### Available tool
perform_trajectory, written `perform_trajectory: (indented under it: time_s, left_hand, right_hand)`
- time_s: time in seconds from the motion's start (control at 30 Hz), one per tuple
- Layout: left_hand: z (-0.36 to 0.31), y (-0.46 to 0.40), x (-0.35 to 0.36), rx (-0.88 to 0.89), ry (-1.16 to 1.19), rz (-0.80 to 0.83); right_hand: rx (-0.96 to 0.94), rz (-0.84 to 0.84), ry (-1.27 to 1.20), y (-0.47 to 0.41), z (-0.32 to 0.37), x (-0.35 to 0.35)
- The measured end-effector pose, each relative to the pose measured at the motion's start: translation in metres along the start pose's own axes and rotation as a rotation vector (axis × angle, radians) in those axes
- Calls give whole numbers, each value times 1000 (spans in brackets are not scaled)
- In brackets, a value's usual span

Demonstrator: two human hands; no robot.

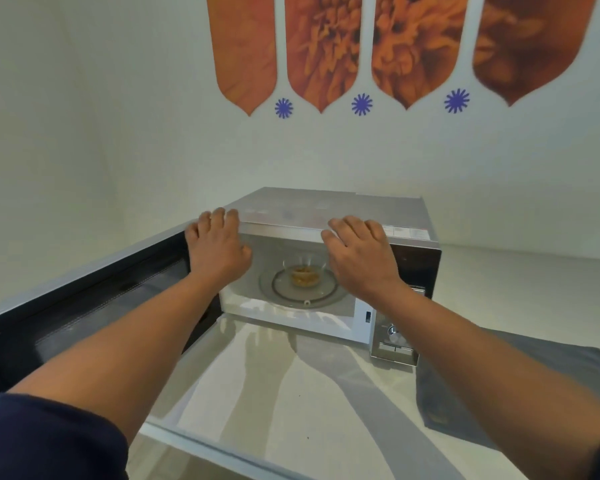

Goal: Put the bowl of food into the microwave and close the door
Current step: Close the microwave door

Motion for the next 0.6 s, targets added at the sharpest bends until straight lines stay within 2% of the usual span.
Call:
perform_trajectory:
  time_s: [0.13,0.27,0.6]
  left_hand:
    - [33,-7,2,-175,-149,120]
    - [63,-7,5,-299,-218,210]
    - [63,4,2,-300,-338,364]
  right_hand:
    - [110,194,86,1,-33,8]
    - [185,256,104,11,-54,13]
    - [270,249,28,14,-54,11]
Point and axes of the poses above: each hand's wrist, its own y-axis away from the middle knuckle, its own x-axis out of the palm, z = x × y, the point moved 9 cm from there along -y, towards the middle knuckle, and after that the axes turned 3 degrees about -z, right-handed, at the moved point
